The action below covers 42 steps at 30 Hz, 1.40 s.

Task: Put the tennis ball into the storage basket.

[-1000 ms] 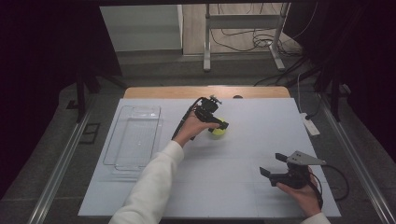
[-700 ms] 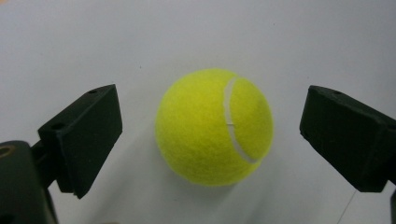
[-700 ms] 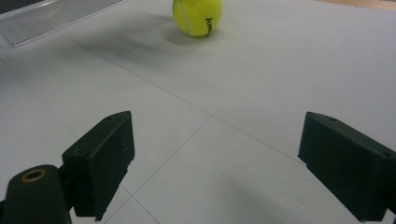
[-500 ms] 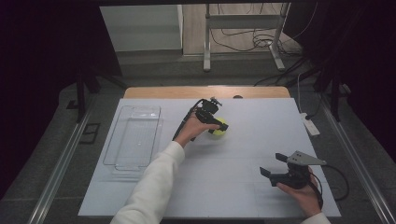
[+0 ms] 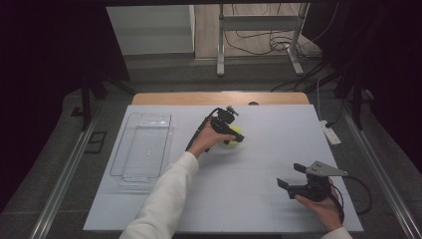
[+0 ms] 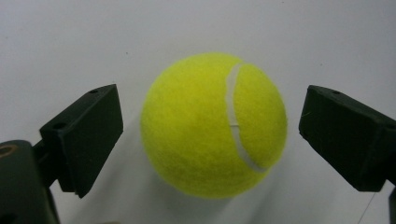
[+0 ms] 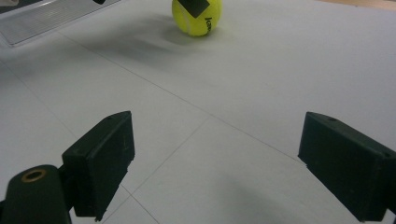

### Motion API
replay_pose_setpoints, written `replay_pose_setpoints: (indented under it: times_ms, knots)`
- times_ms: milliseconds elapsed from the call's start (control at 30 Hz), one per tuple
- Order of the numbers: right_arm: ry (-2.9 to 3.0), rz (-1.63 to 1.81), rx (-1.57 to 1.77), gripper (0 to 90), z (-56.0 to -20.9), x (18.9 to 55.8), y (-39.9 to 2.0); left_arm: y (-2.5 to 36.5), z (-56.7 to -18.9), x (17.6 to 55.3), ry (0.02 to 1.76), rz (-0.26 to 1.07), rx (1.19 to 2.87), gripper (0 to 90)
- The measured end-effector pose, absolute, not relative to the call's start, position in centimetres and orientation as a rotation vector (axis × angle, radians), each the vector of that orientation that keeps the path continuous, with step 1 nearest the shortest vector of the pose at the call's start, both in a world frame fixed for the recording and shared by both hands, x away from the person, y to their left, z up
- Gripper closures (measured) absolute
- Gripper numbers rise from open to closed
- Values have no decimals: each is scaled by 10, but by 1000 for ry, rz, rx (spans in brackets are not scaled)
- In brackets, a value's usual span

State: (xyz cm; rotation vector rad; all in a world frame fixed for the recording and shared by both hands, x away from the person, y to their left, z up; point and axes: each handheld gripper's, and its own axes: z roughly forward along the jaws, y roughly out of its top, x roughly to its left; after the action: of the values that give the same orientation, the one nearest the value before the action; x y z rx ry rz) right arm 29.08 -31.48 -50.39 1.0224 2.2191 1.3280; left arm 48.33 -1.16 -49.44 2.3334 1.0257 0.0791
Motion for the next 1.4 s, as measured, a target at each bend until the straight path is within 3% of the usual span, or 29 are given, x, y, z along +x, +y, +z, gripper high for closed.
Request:
replay_pose_setpoints:
  times_ms: [267,1400]
  knots:
    - [2219,1326,1023,110,-504,291,-315,-14,-497,482,1035,99,2357,249]
    - [2213,1326,1027,111,-504,290,-315,4,-460,466,941,163,2286,263]
